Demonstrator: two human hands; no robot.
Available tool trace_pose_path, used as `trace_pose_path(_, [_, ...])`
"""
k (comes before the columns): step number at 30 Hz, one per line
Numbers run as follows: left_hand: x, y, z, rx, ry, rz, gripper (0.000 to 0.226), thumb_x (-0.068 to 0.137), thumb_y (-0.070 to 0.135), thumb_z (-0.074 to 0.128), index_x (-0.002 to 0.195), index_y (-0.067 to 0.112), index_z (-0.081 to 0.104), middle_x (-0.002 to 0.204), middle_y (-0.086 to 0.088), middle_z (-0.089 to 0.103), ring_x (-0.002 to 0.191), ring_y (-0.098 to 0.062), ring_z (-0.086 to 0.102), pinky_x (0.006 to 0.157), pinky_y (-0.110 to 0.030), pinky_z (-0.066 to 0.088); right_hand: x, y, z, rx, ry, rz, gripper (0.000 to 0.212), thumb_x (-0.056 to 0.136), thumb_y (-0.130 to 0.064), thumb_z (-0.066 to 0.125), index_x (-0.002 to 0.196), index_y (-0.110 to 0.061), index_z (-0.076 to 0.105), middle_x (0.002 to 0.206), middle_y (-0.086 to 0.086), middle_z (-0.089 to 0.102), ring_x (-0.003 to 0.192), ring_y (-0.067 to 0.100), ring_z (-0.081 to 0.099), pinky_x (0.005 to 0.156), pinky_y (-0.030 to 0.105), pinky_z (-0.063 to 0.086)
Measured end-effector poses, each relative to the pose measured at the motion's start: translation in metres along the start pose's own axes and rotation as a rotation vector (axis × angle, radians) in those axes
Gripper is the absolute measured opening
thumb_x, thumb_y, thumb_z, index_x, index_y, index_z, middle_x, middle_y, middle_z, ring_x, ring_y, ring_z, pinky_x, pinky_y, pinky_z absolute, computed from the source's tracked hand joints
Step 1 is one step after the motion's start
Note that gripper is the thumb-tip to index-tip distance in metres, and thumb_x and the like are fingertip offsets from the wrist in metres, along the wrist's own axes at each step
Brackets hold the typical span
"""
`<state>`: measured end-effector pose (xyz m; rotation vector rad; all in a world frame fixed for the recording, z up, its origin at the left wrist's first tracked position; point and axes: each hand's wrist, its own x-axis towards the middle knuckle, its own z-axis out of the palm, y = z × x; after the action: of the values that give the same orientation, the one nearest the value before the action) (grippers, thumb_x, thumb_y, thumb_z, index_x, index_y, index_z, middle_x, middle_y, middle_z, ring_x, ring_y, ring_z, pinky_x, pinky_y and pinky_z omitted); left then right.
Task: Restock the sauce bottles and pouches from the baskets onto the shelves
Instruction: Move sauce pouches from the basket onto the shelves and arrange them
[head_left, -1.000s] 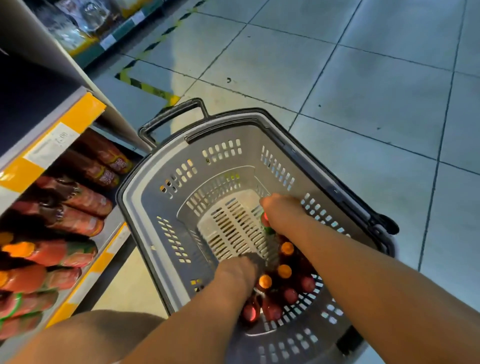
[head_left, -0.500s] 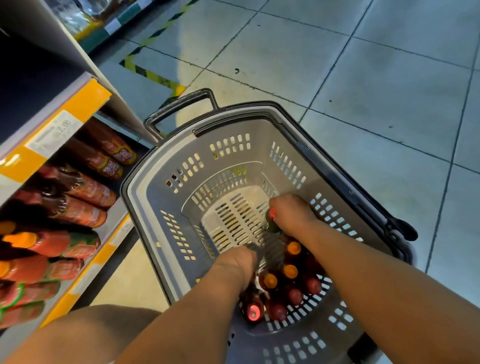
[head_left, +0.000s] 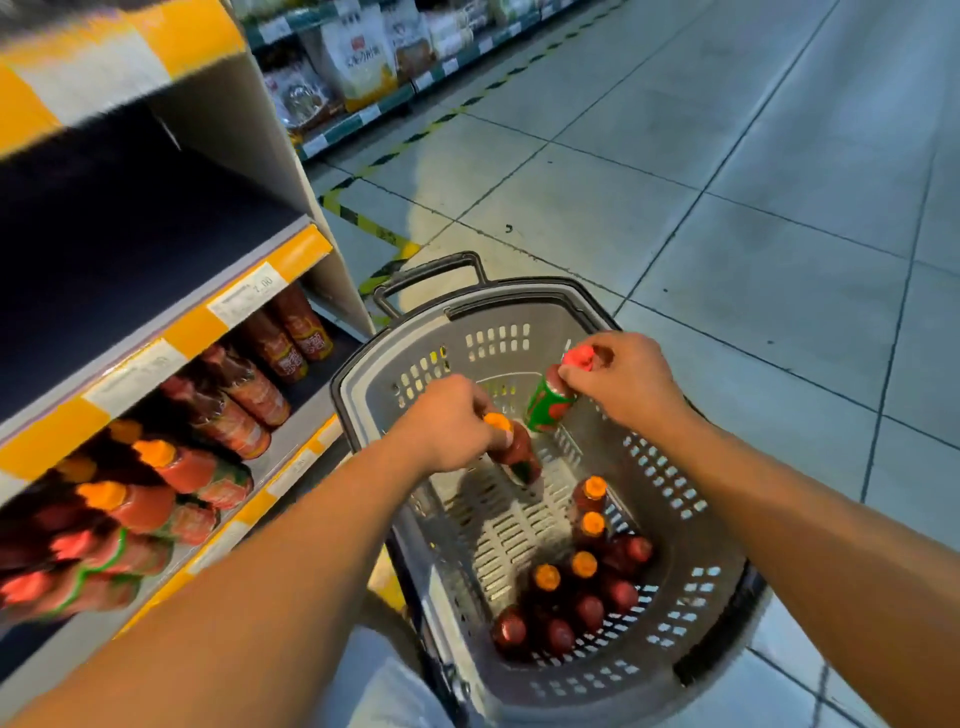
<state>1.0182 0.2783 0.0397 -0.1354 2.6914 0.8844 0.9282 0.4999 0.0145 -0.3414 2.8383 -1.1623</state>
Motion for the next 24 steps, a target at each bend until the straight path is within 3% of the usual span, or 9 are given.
trace_pose_path(4, [-0.051, -0.001, -0.070, -0.124, 0.264, 0.057, 0.035, 0.084, 0.038, 0.078, 0.076, 0.005, 0.070, 0.073, -0.021, 0.068, 0.067, -0.032, 0.066, 0.067, -0.049, 0.054, 0.004, -0.051, -0.034, 0.125, 0.088, -0.065, 0.017, 0.082, -0.041, 0.080, 0.077, -0.026, 0.073, 0.056, -0.018, 0.058, 0.052, 0.001, 0.048, 0.049, 0.017, 0.037])
trace_pose_path(7, [-0.097, -0.013, -0.117, -0.176, 0.484, 0.049, 0.037, 0.079, 0.047, 0.072, 0.073, 0.011, 0.070, 0.067, -0.011, 0.069, 0.070, -0.031, 0.070, 0.063, -0.048, 0.056, 0.000, -0.098, -0.050, 0.237, 0.130, -0.126, 0.028, 0.080, -0.046, 0.078, 0.078, -0.018, 0.076, 0.061, 0.001, 0.062, 0.057, 0.005, 0.046, 0.056, 0.029, 0.038])
trace_pose_path(9, [-0.125, -0.026, -0.145, -0.199, 0.603, 0.024, 0.036, 0.076, 0.049, 0.069, 0.070, 0.013, 0.069, 0.060, -0.004, 0.068, 0.060, -0.023, 0.069, 0.056, -0.041, 0.056, -0.007, -0.131, -0.053, 0.282, 0.131, -0.151, 0.031, 0.075, -0.055, 0.077, 0.083, -0.025, 0.078, 0.073, 0.011, 0.071, 0.062, 0.008, 0.053, 0.062, 0.031, 0.044])
trace_pose_path(11, [-0.155, -0.041, -0.172, -0.201, 0.685, -0.011, 0.038, 0.074, 0.052, 0.070, 0.069, 0.014, 0.070, 0.057, -0.001, 0.068, 0.049, -0.011, 0.063, 0.047, -0.029, 0.049, -0.016, -0.163, -0.051, 0.316, 0.124, -0.175, 0.028, 0.071, -0.058, 0.078, 0.082, -0.032, 0.078, 0.075, 0.005, 0.073, 0.063, 0.006, 0.058, 0.067, 0.032, 0.051])
trace_pose_path(13, [-0.186, -0.059, -0.194, -0.254, 0.707, -0.047, 0.038, 0.071, 0.057, 0.070, 0.071, 0.020, 0.074, 0.061, -0.003, 0.071, 0.049, -0.011, 0.063, 0.050, -0.029, 0.050, -0.026, -0.195, -0.044, 0.339, 0.092, -0.205, 0.030, 0.069, -0.060, 0.079, 0.080, -0.032, 0.078, 0.070, -0.002, 0.073, 0.058, 0.004, 0.059, 0.065, 0.034, 0.052])
trace_pose_path(16, [-0.239, -0.085, -0.218, -0.311, 0.718, -0.084, 0.039, 0.069, 0.060, 0.069, 0.072, 0.022, 0.078, 0.062, -0.006, 0.071, 0.051, -0.018, 0.064, 0.054, -0.035, 0.055, -0.044, -0.242, -0.023, 0.348, 0.019, -0.276, 0.034, 0.066, -0.063, 0.078, 0.077, -0.030, 0.077, 0.064, 0.001, 0.071, 0.047, 0.004, 0.055, 0.052, 0.027, 0.046])
trace_pose_path(18, [-0.275, -0.103, -0.227, -0.285, 0.756, -0.096, 0.034, 0.077, 0.053, 0.072, 0.073, 0.020, 0.077, 0.060, -0.006, 0.070, 0.048, -0.015, 0.061, 0.046, -0.027, 0.051, -0.056, -0.271, -0.005, 0.334, -0.029, -0.317, 0.036, 0.067, -0.061, 0.079, 0.074, -0.026, 0.076, 0.062, 0.006, 0.069, 0.044, 0.007, 0.053, 0.046, 0.026, 0.045])
trace_pose_path(20, [-0.312, -0.122, -0.234, -0.258, 0.765, -0.105, 0.026, 0.084, 0.045, 0.073, 0.074, 0.021, 0.077, 0.063, -0.004, 0.072, 0.050, -0.012, 0.061, 0.049, -0.023, 0.052, -0.068, -0.301, 0.018, 0.355, -0.103, -0.353, 0.046, 0.070, -0.056, 0.083, 0.072, -0.012, 0.073, 0.059, 0.010, 0.067, 0.043, 0.010, 0.053, 0.044, 0.027, 0.043])
trace_pose_path(24, [-0.391, -0.162, -0.241, -0.161, 0.724, -0.165, 0.024, 0.087, 0.044, 0.072, 0.078, 0.021, 0.075, 0.067, -0.001, 0.072, 0.059, -0.010, 0.063, 0.059, -0.035, 0.051, -0.101, -0.359, 0.068, 0.354, -0.255, -0.434, 0.053, 0.073, -0.053, 0.084, 0.071, -0.003, 0.068, 0.060, 0.017, 0.065, 0.046, 0.014, 0.053, 0.046, 0.030, 0.045])
